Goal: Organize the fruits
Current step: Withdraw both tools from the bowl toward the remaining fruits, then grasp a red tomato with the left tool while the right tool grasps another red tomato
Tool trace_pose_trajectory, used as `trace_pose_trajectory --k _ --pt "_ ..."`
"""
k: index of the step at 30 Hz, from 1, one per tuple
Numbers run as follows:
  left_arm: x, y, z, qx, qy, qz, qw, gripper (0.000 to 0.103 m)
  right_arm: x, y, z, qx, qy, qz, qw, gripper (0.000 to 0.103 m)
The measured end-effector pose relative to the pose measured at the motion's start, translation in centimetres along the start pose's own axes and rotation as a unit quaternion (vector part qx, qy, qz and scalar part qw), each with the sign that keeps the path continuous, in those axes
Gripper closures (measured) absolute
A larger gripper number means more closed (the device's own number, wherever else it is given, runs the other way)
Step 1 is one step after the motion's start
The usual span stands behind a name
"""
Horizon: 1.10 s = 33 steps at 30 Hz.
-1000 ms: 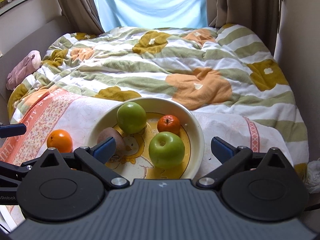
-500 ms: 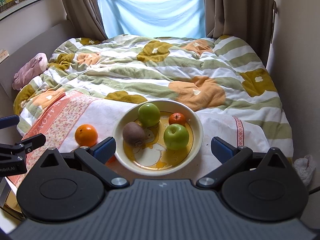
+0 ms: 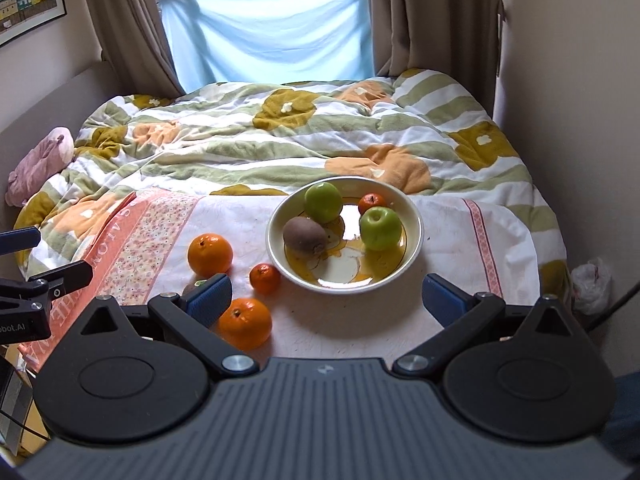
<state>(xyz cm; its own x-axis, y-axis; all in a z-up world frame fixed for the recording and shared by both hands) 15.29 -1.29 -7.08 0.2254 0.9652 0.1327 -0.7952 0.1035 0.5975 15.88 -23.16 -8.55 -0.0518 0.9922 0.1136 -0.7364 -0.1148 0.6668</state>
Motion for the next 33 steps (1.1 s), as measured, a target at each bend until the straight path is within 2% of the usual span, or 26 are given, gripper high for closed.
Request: trace_pose_trajectory --k 11,17,21,25,33 --pt "1.1 -2.6 -4.6 0.032 -0.058 -0.081 0.9945 0.007 3.4 -1.0 -6.0 0.032 -0.053 -0.049 0.997 0.0" --pt "0.6 -5.6 -6.8 0.058 -0.088 -0.107 0.9886 0.012 4.7 -2.7 -8.9 0.043 -0.076 -0.052 0.995 0.0" --pt "-0.1 -7.3 -7.9 0.068 -0.107 -0.118 0.9849 0.022 4.9 -3.9 -10.3 0.044 -0.082 -0.062 0.994 0.0" --pt "-0.6 -8.8 -8.5 0.065 -0.121 -0.123 0.9827 0.024 4.6 -4.9 -11.4 0.035 -0.101 -0.078 0.991 0.0" --pt "-2.1 -12.1 -10.2 0.087 -0.127 -0.144 0.9776 0.037 4.0 -7.3 -12.7 0.036 -0.105 -0.097 0.989 0.0"
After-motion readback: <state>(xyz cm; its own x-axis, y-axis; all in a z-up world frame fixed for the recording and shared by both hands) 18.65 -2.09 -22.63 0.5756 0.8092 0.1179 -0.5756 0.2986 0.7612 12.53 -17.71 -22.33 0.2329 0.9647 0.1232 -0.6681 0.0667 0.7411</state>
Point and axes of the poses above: each gripper's, at about its wrist camera, not at the fingertips, and y roughly against the way its jaws point, x to its left, z to its top, the point moved 10 cm from there along -y, roughly the way its jaws point
